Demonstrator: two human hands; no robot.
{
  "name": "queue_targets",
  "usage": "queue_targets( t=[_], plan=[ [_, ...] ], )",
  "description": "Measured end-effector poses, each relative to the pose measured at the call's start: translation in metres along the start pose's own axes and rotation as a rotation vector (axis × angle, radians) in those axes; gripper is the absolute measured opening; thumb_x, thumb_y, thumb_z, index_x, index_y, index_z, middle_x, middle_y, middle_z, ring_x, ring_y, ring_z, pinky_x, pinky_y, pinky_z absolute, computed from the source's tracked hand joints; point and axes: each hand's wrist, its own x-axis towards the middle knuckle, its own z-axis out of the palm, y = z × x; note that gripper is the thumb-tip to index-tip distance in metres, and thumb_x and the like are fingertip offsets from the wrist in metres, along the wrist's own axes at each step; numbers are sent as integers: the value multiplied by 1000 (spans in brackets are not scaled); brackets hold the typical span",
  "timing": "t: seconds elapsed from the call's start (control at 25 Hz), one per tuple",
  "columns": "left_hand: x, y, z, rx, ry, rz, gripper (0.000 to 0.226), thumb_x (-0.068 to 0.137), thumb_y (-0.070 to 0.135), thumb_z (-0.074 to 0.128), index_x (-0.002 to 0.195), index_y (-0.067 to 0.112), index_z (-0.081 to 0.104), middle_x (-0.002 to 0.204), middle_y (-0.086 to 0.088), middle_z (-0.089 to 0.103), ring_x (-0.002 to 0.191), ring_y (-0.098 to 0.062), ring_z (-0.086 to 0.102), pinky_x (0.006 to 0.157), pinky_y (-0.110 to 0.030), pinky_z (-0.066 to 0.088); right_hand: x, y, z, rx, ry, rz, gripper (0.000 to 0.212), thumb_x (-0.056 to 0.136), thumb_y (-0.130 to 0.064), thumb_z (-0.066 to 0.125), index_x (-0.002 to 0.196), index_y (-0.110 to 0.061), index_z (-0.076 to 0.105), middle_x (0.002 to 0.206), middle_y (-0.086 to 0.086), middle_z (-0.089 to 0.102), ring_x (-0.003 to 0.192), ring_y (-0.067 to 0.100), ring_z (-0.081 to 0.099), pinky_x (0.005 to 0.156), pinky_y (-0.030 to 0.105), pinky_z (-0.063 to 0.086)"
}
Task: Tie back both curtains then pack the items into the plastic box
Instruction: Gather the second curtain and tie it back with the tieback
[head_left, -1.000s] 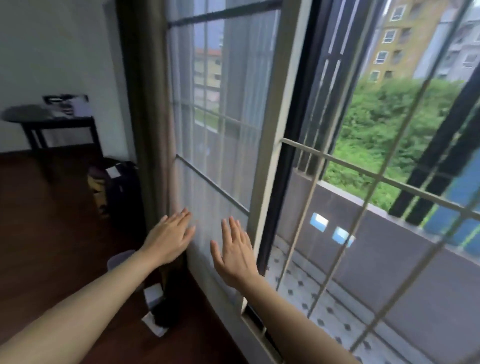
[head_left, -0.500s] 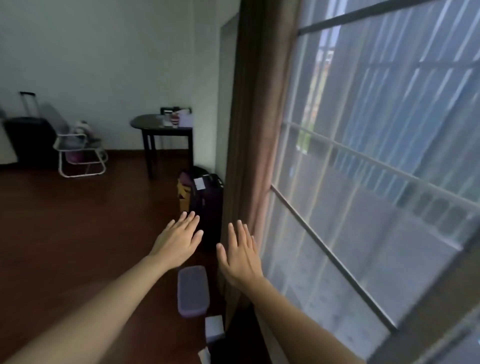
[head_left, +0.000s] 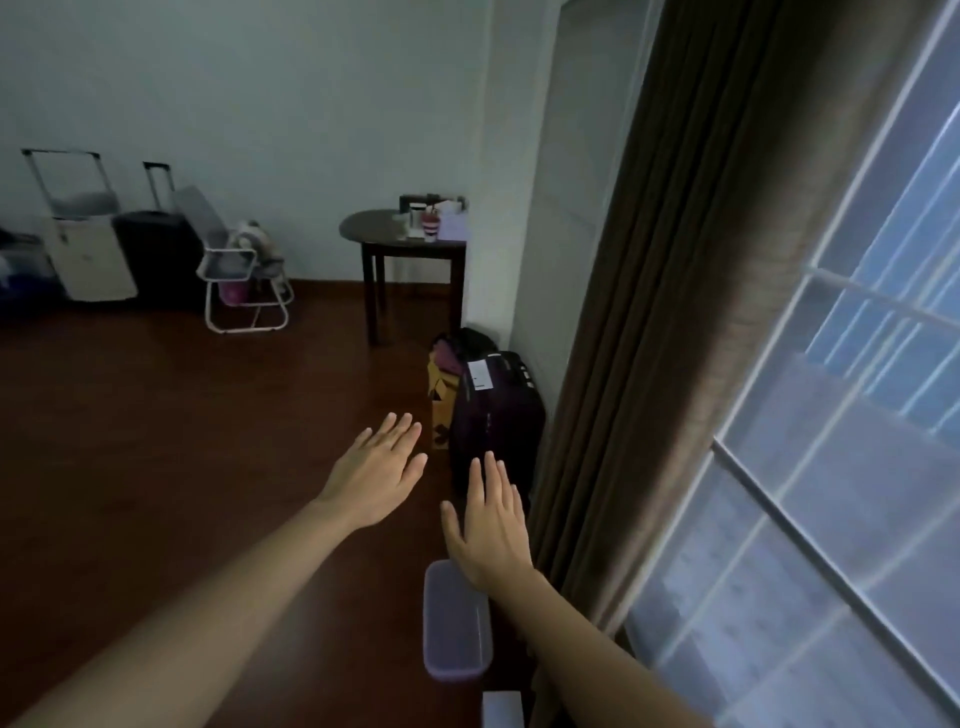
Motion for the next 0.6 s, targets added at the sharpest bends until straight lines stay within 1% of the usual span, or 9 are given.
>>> queue_targets(
  t=[0.12,0.16,0.24,0.32,0.4,0.48,0.56,0.6],
  plan=[
    [49,-44,2,-12,-36,87,55,101,41,21,149,14,17,159,-3,11,147,-16,4,118,-35,11,48,-11,28,5,51,109,92,79,-70,-6,150,-12,2,160,7,-3,147,22,-8,113,32,-7],
    [66,-58,1,-36,-84,128,55,101,40,21,149,14,17,159,-3,11,147,-16,4,118,-34,10,64,-16,37,3,60,172,91,80,-68,-4,150,-12,3,160,8,-2,147,22,-7,114,33,-5],
    [100,-81,3,-47,-104,227,55,101,41,22,150,15,16,159,-3,9,147,-16,3,118,-33,9,94,-27,51,9,101,317,89,78,-63,-3,150,-11,4,159,10,-2,147,23,-6,116,34,-2],
    [136,-93,4,-58,-120,348,55,101,41,22,150,16,16,159,-3,8,147,-16,2,118,-32,9,120,-32,59,0,120,405,87,79,-62,-1,150,-11,5,159,10,-4,147,24,-7,116,34,-2],
    [170,-94,9,-89,-124,421,55,101,40,22,149,15,16,159,-4,7,147,-16,2,118,-31,8,141,-29,60,-19,132,488,77,90,-58,12,150,-11,4,159,10,-7,146,24,-9,113,32,-5],
    [205,-87,14,-152,-137,468,55,101,40,22,149,15,16,159,-5,5,147,-17,2,118,-32,9,160,-20,57,-47,161,554,71,96,-52,23,150,-12,1,159,10,-11,146,24,-12,112,31,-8],
    [245,-72,21,-220,-126,518,54,101,39,23,150,15,17,159,-5,5,147,-18,2,118,-33,10,184,-3,51,-54,198,616,71,97,-52,25,150,-11,0,158,10,-14,145,25,-14,114,33,-8],
    [262,-63,24,-259,-120,549,54,101,38,24,149,14,18,159,-6,6,147,-19,3,118,-34,10,196,7,48,-56,216,638,74,95,-55,23,150,-11,0,158,10,-15,145,26,-14,115,34,-6]
  ],
)
